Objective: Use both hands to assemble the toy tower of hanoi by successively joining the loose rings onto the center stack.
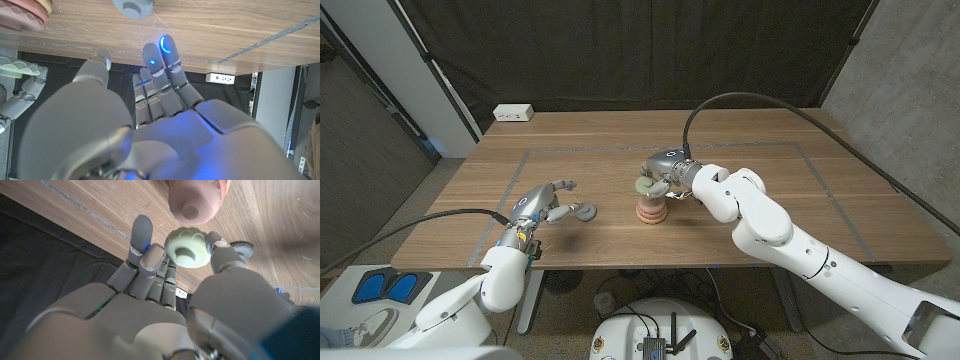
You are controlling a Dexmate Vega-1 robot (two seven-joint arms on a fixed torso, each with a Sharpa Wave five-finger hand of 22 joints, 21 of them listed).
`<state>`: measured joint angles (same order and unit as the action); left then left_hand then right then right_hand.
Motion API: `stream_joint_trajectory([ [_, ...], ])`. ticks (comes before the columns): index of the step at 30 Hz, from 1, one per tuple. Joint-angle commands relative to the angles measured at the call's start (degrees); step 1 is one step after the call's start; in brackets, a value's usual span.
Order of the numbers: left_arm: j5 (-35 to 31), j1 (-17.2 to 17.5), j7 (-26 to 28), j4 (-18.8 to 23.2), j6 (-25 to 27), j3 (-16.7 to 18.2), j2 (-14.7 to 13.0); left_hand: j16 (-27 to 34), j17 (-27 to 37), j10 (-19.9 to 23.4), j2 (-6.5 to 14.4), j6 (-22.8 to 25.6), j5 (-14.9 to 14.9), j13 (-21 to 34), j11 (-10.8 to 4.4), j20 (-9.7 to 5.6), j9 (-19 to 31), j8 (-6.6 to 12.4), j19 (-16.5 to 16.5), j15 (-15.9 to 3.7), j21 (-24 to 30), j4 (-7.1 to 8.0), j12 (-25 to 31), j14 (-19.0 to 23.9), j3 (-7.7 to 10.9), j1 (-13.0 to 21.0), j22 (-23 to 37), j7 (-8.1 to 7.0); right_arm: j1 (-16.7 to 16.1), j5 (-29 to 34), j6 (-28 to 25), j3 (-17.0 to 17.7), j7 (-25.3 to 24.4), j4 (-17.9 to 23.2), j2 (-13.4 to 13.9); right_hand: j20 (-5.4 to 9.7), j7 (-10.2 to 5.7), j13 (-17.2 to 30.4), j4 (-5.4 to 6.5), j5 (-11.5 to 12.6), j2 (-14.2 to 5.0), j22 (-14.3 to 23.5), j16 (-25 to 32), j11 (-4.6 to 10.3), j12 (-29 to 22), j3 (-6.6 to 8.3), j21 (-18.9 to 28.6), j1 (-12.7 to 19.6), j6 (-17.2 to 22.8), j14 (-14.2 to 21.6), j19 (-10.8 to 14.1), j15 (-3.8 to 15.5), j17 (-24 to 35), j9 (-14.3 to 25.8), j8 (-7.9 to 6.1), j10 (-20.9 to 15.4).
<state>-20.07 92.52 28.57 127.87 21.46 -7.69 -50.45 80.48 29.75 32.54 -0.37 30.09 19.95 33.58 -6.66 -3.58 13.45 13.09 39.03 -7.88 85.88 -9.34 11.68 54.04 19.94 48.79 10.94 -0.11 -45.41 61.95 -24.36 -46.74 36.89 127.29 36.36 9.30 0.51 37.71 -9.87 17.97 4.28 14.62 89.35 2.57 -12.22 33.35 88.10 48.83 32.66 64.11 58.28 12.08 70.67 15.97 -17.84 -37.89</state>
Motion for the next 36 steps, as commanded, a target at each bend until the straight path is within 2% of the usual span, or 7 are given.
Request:
stream_joint_trajectory([
  [1, 0.01, -0.24, -0.72, -0.30, -0.56, 0.02, -0.36, -0.19, -0.05, 0.18, -0.13, 0.59, 0.04, 0.08, 0.05, -8.17, 0.11, -0.36, 0.42, -4.72, 0.18, 0.00, -0.16, 0.37, 0.55, -0.36, 0.05, 0.15, 1.60, 3.18, -0.45, -1.71, 4.09, -1.50, -1.52, 3.23, -4.40, 0.18, 0.42, 0.43, -4.87, 0.18, -0.05, 6.19, -0.32, 0.17, 0.05, 4.67, 4.93, 0.25, -0.03, 0.28, 0.16, 0.03, -0.37, -6.61],
  [15, -0.17, -0.05, -1.37, 0.32, 0.46, 0.23, -0.46, -0.20, -0.08, 0.15, -0.16, 0.42, 0.05, 0.10, 0.17, -8.16, 0.12, -0.45, 0.43, -4.73, 0.22, -0.03, -0.11, 0.33, 0.72, -0.35, 0.06, 0.17, 2.36, 3.79, -0.82, -2.46, 6.64, -4.23, -3.15, 3.25, -4.20, 0.31, 0.50, 0.50, -5.15, 0.04, -0.13, 6.13, -0.16, 0.17, -0.05, 4.56, 4.59, 0.03, -0.22, 0.29, 0.16, 0.17, -0.12, -6.47],
  [36, -0.10, 0.26, -0.88, 0.21, 0.08, 0.15, -0.13, -0.04, 0.05, 0.12, -0.11, 0.51, 0.03, 0.11, 0.05, -8.16, 0.14, -0.43, 0.41, -4.72, 0.27, 0.00, -0.09, 0.47, 0.93, -0.40, 0.07, 0.11, 2.36, 4.07, -1.00, -3.09, 7.03, -5.18, -3.12, 3.24, -4.26, 0.46, 0.46, 0.64, -5.30, -0.02, -0.11, 6.14, 0.01, 0.12, -0.03, 4.36, 4.67, -0.23, -0.37, 0.29, 0.17, 0.38, 0.04, -6.51],
])
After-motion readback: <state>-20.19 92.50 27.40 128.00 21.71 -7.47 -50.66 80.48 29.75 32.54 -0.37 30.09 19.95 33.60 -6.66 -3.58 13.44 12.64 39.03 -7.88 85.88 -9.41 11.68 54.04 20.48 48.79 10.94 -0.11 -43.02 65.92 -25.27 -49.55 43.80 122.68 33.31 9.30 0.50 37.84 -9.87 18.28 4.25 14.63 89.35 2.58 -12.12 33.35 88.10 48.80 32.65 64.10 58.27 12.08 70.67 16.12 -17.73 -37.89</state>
